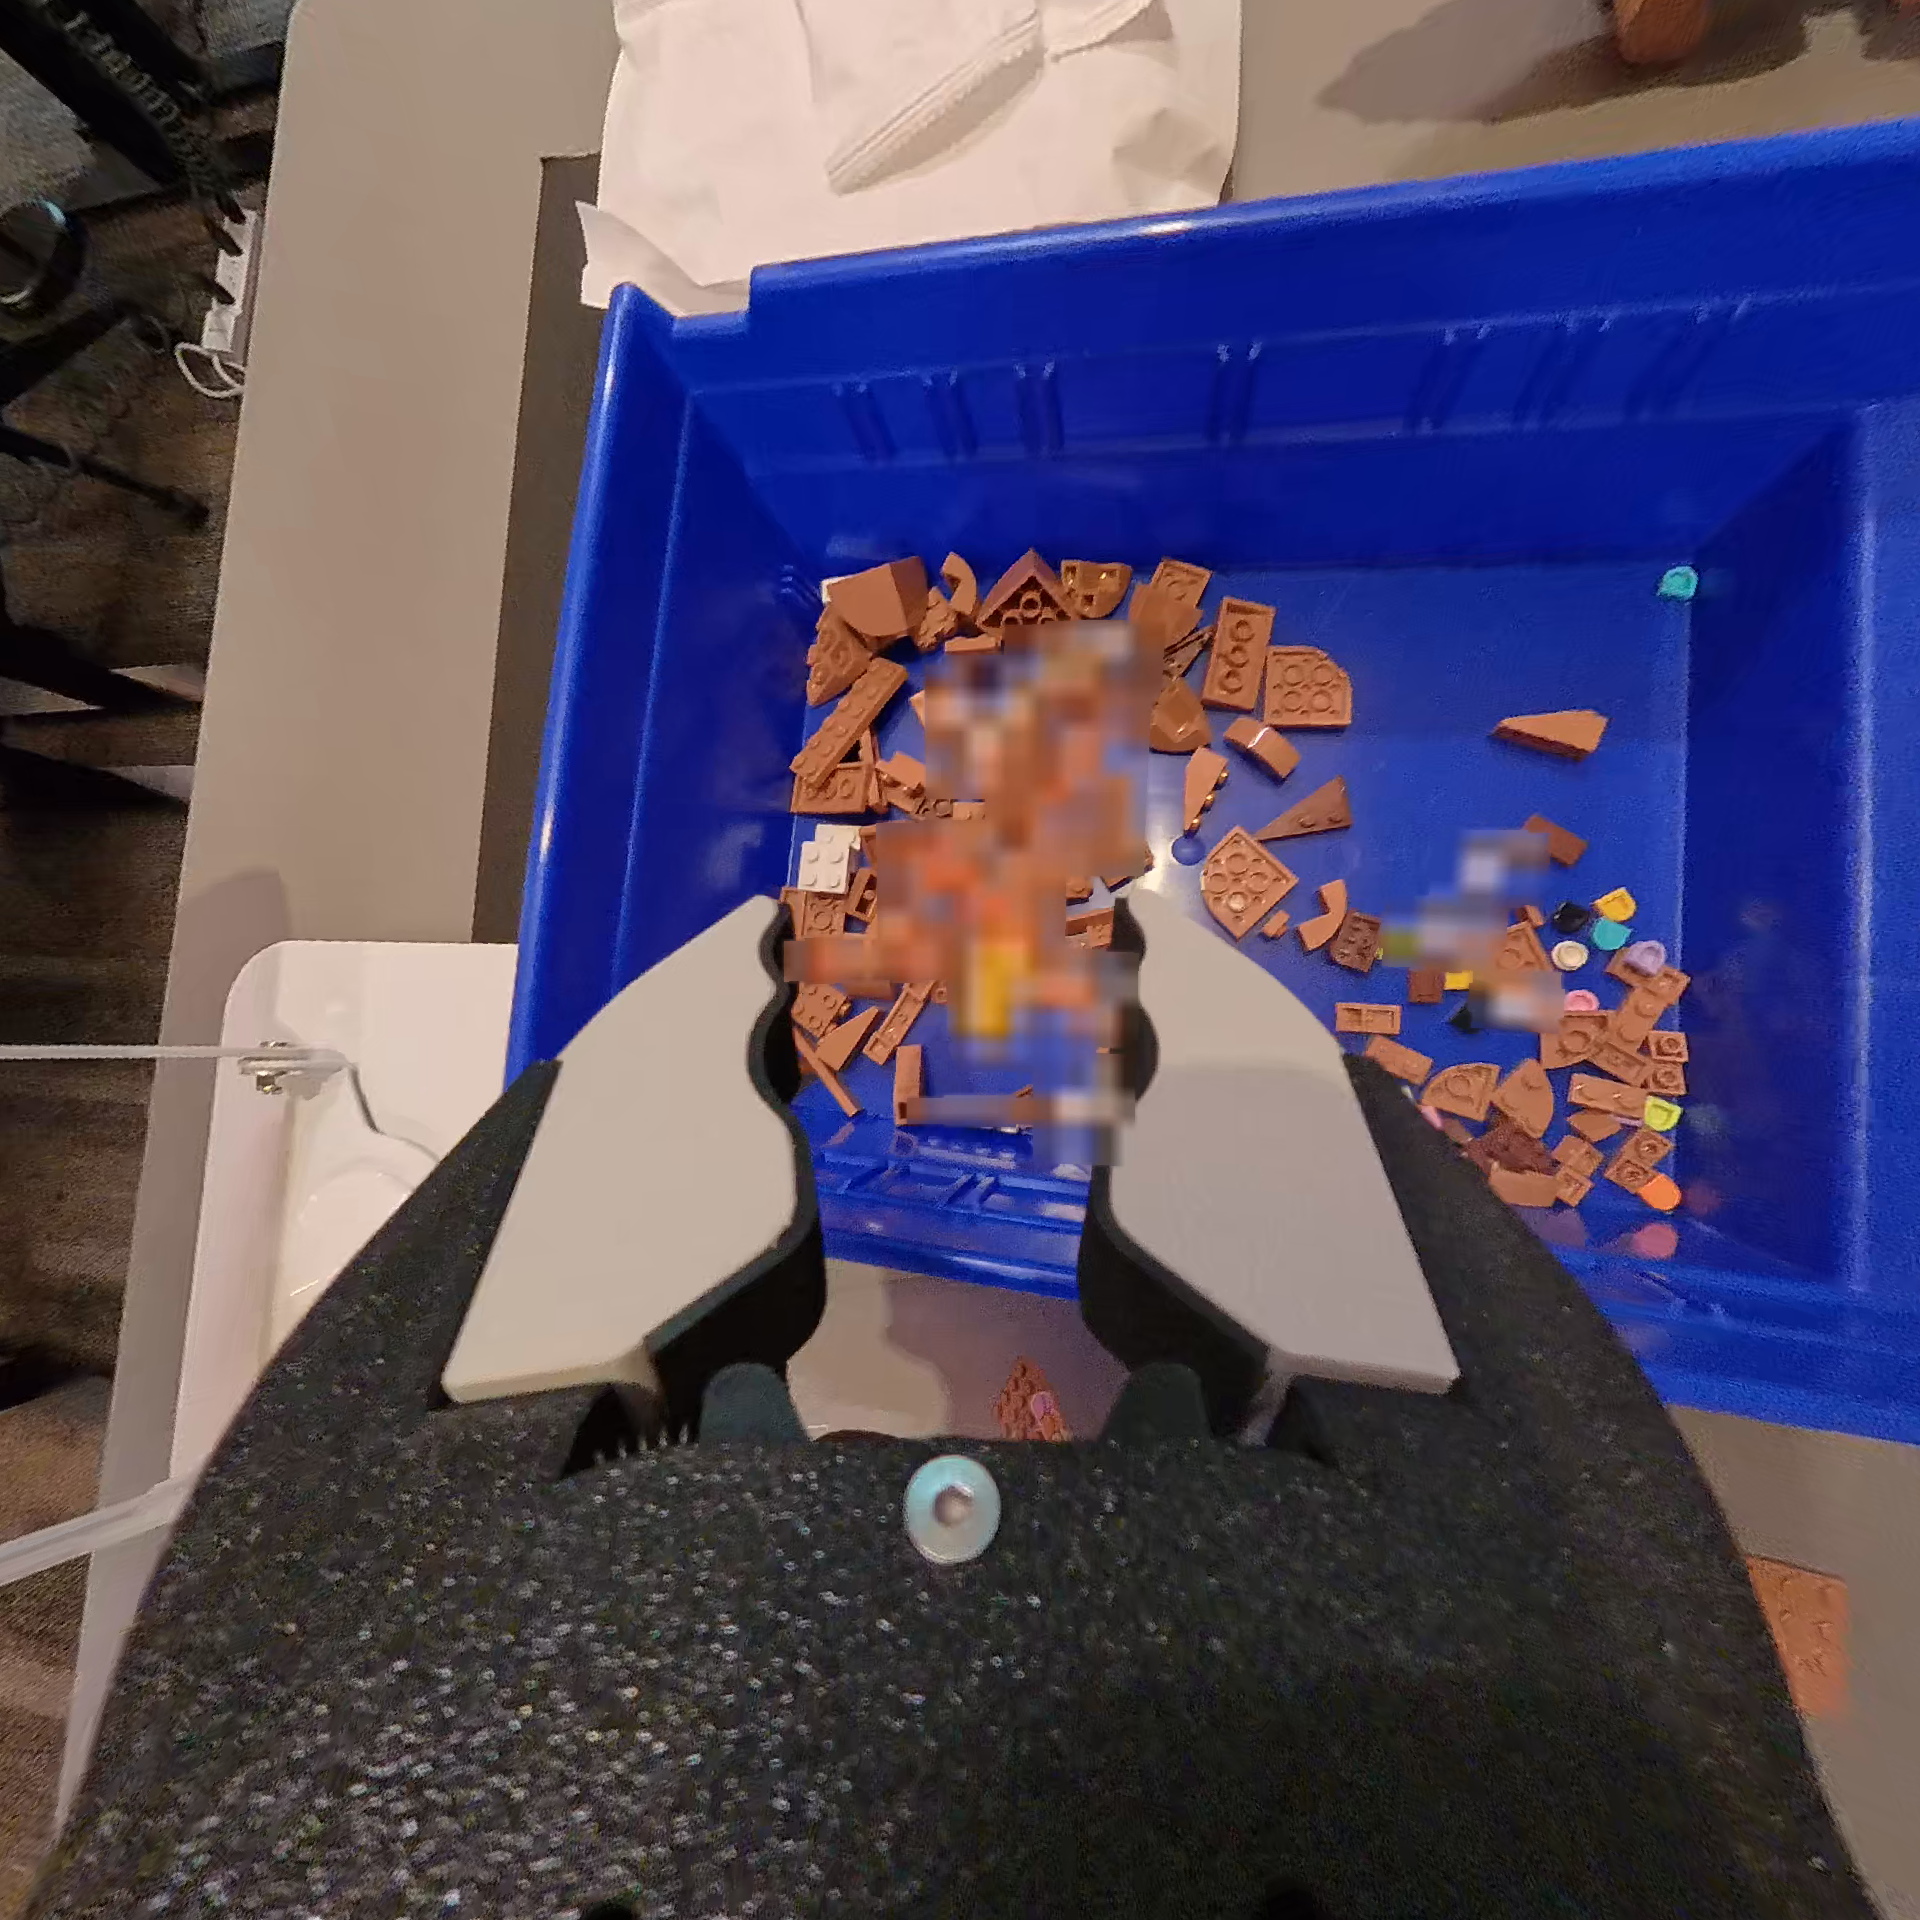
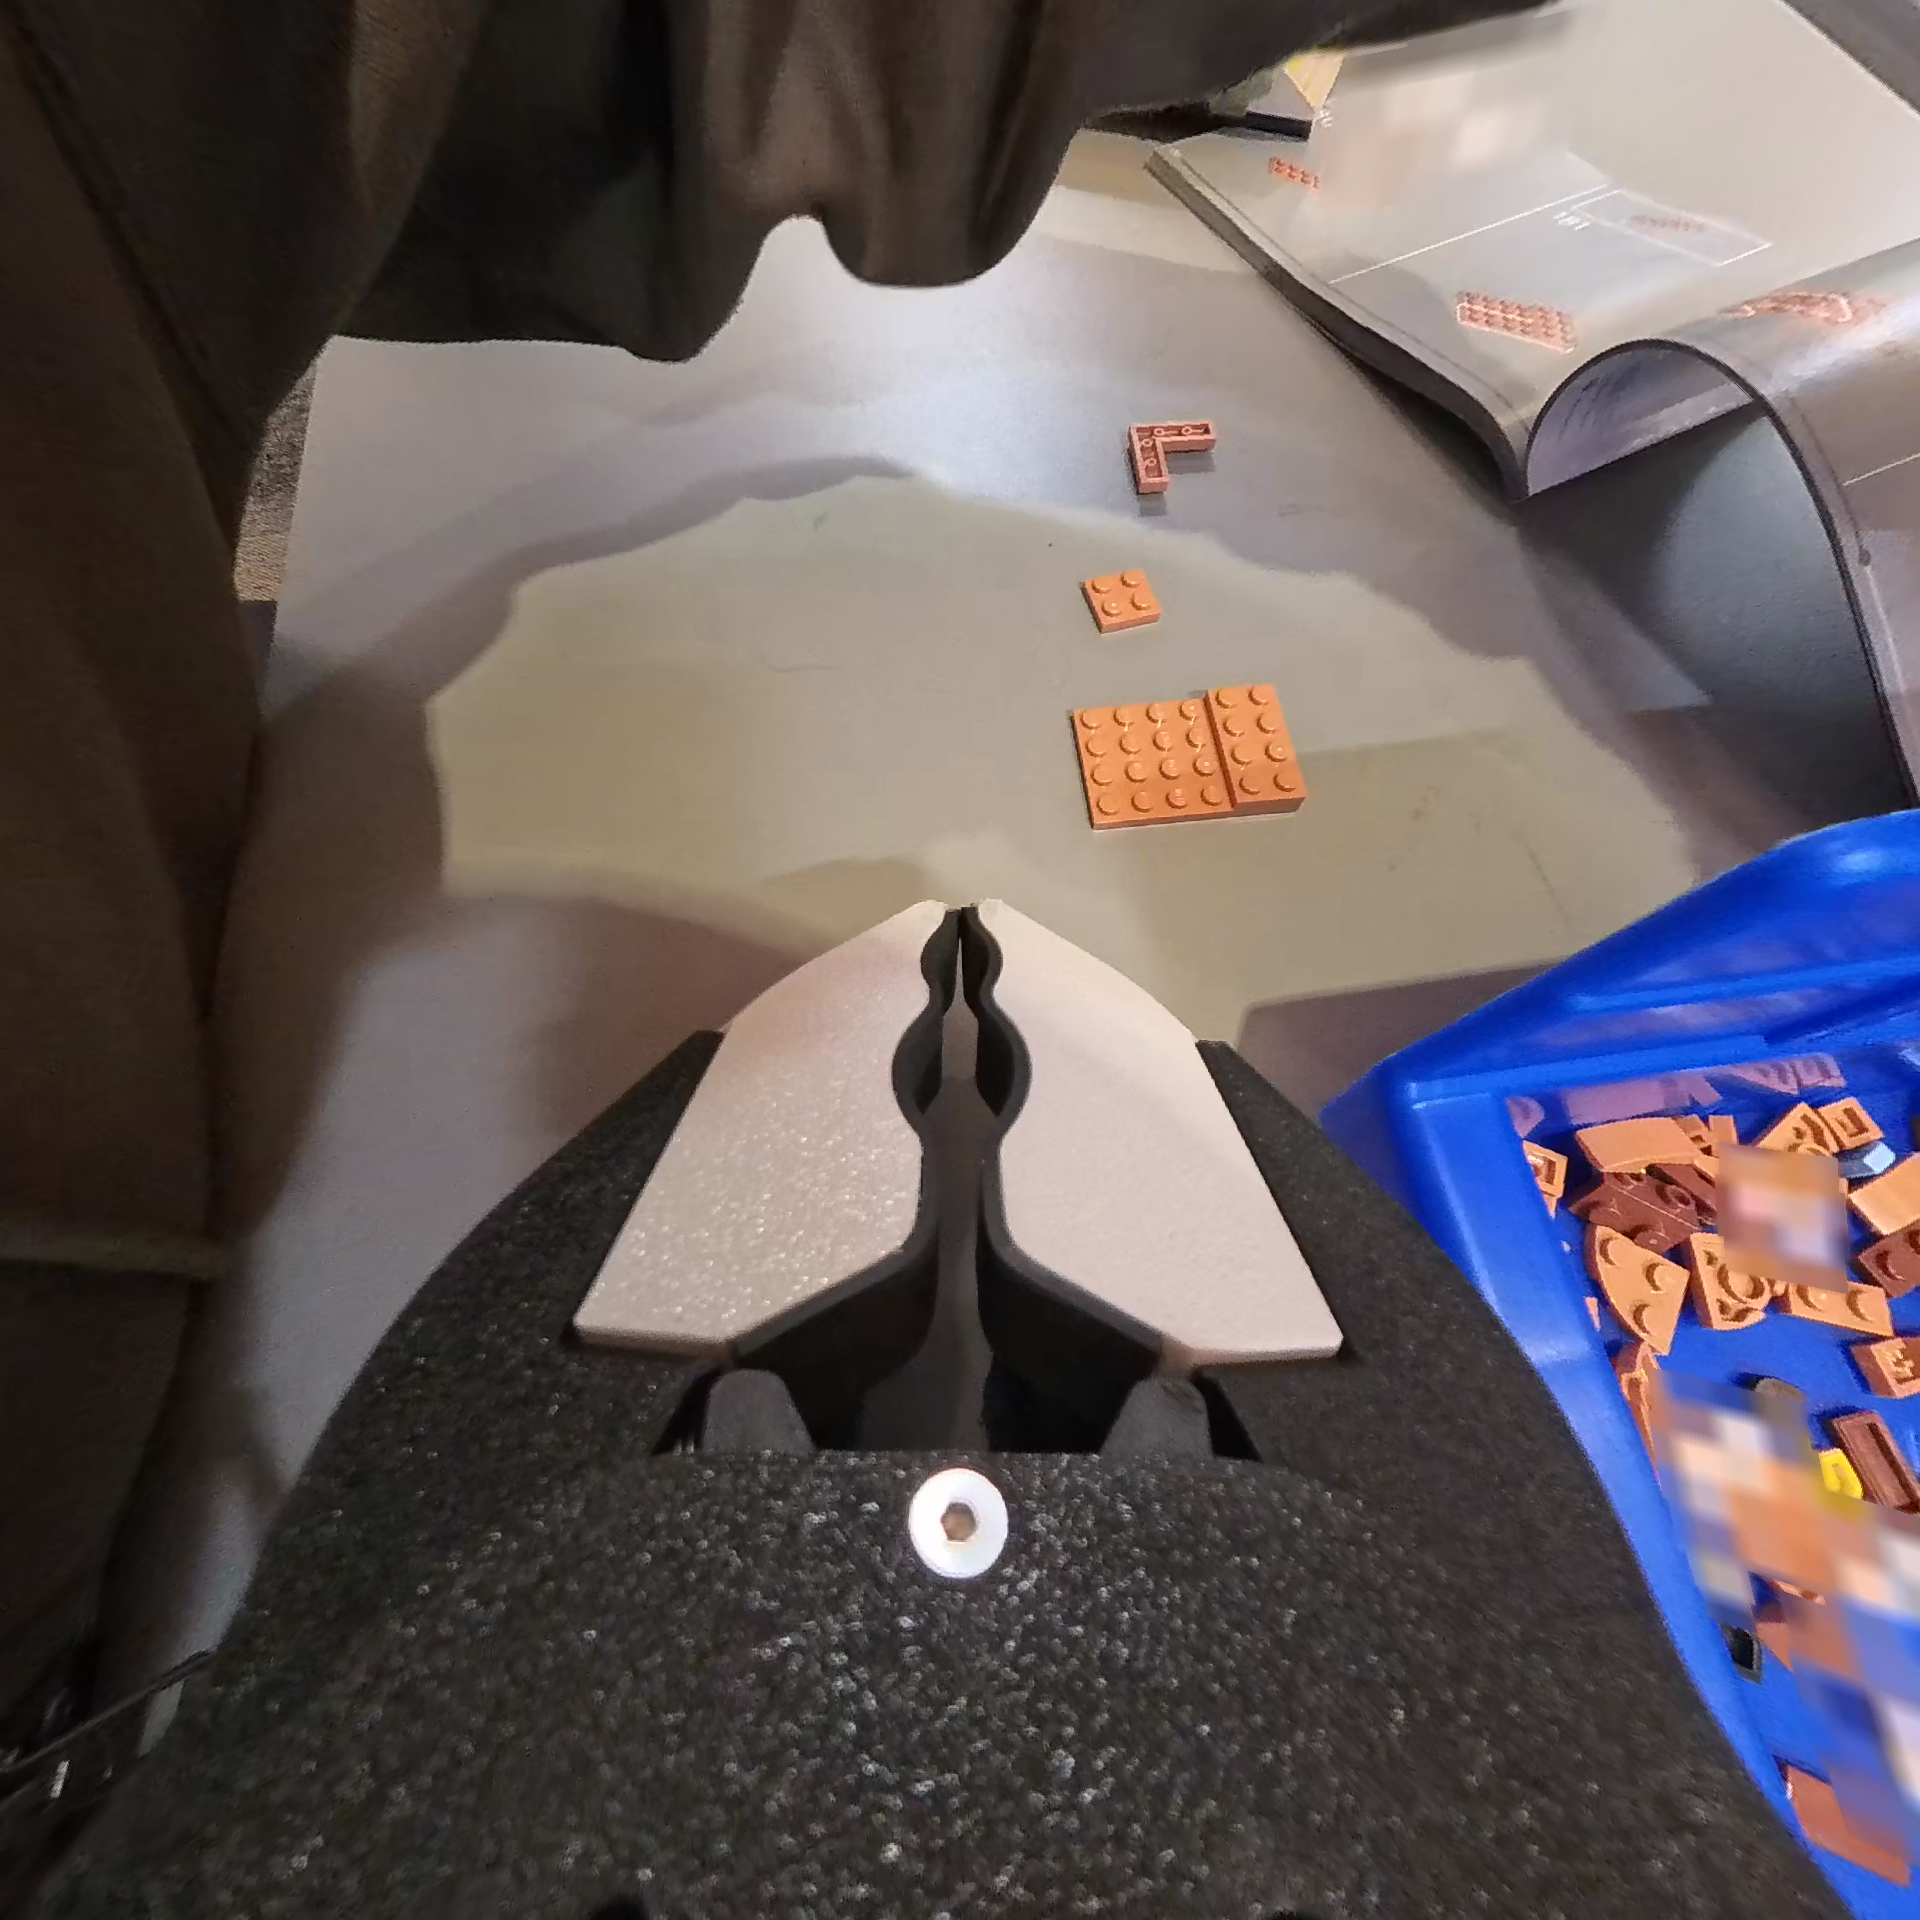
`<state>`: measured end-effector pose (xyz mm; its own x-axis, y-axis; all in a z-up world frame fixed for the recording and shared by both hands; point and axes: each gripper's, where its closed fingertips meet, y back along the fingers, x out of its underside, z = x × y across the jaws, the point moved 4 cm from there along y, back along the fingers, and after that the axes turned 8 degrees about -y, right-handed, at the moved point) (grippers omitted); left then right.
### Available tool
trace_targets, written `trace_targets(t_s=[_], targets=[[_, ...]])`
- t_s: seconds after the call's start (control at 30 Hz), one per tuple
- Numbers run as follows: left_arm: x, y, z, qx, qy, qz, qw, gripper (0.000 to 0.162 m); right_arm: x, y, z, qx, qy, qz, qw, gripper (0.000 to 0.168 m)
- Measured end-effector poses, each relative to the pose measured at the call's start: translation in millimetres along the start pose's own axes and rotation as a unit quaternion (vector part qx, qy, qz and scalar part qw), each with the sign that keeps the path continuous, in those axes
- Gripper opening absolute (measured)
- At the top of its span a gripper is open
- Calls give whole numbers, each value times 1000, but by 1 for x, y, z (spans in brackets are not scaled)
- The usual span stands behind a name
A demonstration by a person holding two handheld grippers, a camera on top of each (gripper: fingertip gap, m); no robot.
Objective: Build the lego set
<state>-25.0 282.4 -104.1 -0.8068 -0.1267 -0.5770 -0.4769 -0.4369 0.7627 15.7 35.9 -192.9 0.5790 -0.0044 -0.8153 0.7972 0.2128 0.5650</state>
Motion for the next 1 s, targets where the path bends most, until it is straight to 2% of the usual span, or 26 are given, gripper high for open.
trace_targets(t_s=[0.4,0.57,0.67,1.0], targets=[[11,-21,3,48,-35,73,996,56,0,0,1,0,3,1,1000,0],[11,-46,-5,108,-129,167,972,52,0,0,1,0,3,1,1000,0],[16,-61,-4,118,-172,232,950,51,0,0,1,-1,3,1,1000,0],[16,-105,11,111,-160,304,933,45,0,1,1,-4,2,-3,1000,0]])
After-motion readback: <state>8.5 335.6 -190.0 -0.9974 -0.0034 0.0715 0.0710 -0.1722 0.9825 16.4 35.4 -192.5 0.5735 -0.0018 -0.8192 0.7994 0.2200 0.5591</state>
